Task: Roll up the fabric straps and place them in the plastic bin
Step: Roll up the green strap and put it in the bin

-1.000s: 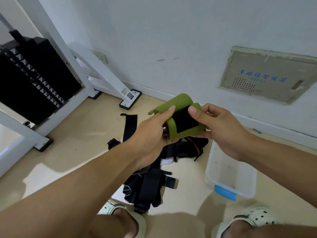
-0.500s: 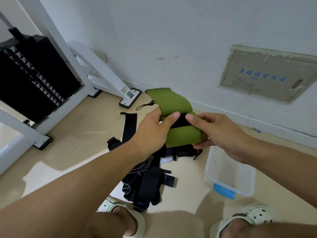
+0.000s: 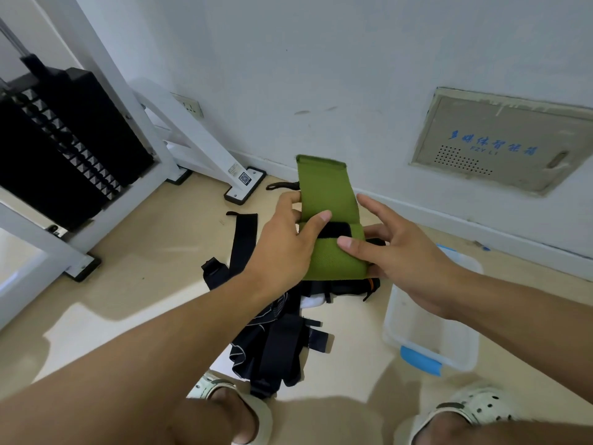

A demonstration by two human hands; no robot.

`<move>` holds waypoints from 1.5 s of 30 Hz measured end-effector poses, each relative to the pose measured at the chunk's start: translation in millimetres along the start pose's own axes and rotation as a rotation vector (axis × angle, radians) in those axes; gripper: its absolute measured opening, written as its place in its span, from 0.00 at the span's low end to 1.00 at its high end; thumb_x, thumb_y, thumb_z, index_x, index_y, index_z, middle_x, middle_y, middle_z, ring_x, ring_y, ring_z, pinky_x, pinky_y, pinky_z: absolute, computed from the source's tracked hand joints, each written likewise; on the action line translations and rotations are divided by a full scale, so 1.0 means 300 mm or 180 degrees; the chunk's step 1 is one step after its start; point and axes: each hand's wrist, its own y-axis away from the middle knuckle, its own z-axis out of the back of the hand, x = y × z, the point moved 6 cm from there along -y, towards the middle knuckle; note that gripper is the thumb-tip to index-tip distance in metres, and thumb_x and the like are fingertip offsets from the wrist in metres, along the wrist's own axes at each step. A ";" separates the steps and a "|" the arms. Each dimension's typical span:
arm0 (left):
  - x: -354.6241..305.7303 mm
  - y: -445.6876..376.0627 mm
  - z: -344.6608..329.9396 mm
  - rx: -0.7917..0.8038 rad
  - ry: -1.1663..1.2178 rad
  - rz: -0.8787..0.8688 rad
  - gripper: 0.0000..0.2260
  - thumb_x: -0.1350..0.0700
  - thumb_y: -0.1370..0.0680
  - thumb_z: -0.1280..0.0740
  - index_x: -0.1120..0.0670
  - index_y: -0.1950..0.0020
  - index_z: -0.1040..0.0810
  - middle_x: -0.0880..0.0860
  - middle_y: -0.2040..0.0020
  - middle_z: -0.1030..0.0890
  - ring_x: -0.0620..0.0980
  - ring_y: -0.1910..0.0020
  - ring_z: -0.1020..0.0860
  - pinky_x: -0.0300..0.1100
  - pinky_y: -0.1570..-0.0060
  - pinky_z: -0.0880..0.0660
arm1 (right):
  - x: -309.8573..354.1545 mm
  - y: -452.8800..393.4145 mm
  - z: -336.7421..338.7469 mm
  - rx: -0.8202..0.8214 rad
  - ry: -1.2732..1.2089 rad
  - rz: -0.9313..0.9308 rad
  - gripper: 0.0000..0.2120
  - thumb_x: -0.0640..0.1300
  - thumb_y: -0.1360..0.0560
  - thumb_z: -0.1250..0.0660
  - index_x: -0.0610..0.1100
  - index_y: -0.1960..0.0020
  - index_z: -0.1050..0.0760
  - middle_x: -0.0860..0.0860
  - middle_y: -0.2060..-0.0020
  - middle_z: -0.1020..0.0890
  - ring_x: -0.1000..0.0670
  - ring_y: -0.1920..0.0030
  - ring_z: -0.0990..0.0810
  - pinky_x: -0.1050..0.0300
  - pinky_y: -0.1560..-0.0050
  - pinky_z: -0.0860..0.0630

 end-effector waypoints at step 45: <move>-0.045 0.003 0.040 0.0857 0.0533 -0.0477 0.26 0.46 0.35 0.20 0.47 0.38 0.17 0.45 0.44 0.16 0.50 0.45 0.15 0.44 0.43 0.20 | 0.046 -0.015 0.000 0.0402 -0.0080 -0.0158 0.24 0.60 0.32 0.27 0.46 0.42 0.17 0.48 0.55 0.18 0.46 0.55 0.21 0.56 0.51 0.21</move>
